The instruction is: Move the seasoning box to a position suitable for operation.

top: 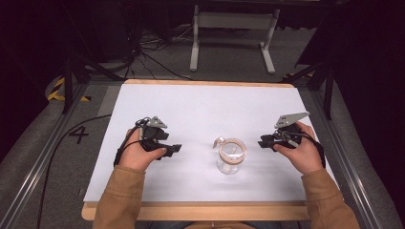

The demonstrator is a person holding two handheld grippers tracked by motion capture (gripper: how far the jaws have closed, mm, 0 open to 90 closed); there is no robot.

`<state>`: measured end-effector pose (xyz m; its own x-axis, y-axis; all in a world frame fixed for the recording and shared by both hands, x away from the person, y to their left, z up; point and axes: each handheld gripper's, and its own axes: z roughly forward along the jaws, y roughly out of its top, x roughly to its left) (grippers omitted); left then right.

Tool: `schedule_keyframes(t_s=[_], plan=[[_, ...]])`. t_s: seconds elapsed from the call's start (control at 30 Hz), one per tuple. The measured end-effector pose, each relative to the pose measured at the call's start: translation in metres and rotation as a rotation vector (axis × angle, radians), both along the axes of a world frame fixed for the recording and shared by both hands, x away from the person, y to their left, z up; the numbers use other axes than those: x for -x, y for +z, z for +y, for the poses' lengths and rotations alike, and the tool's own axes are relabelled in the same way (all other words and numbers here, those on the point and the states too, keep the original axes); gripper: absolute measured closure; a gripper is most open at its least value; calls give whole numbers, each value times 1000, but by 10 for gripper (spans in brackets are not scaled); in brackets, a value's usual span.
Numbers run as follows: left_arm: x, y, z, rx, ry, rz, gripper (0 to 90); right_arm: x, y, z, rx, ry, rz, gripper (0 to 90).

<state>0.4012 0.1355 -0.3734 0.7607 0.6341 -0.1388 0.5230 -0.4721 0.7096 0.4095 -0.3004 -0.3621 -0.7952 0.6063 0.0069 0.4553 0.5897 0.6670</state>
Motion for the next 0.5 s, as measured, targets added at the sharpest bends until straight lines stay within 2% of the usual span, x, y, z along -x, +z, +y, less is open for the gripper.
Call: schedule_keyframes(t_s=[0.07,0.13,0.17,0.27,0.33,0.37,0.4,0.5], plan=[[1,3,-1,-5,-49,-30,470,2,-1,-1,0,5,20,731],[1,5,-2,-1,-62,-15,527,3,-1,-2,-4,20,12,734],[2,6,-3,14,-51,-15,540,4,-1,-2,-6,23,12,741],[2,9,-3,18,-65,-12,594,6,0,-4,-18,32,12,750],[3,11,-5,28,-100,-18,701,8,1,-6,-32,41,19,762],[3,11,-5,28,-100,-18,741,9,1,-7,-34,47,24,766],[4,11,-8,43,-113,-21,741,9,1,-7,-34,47,24,766],[5,12,-18,43,-144,-31,784,12,4,-11,-45,42,19,766]])
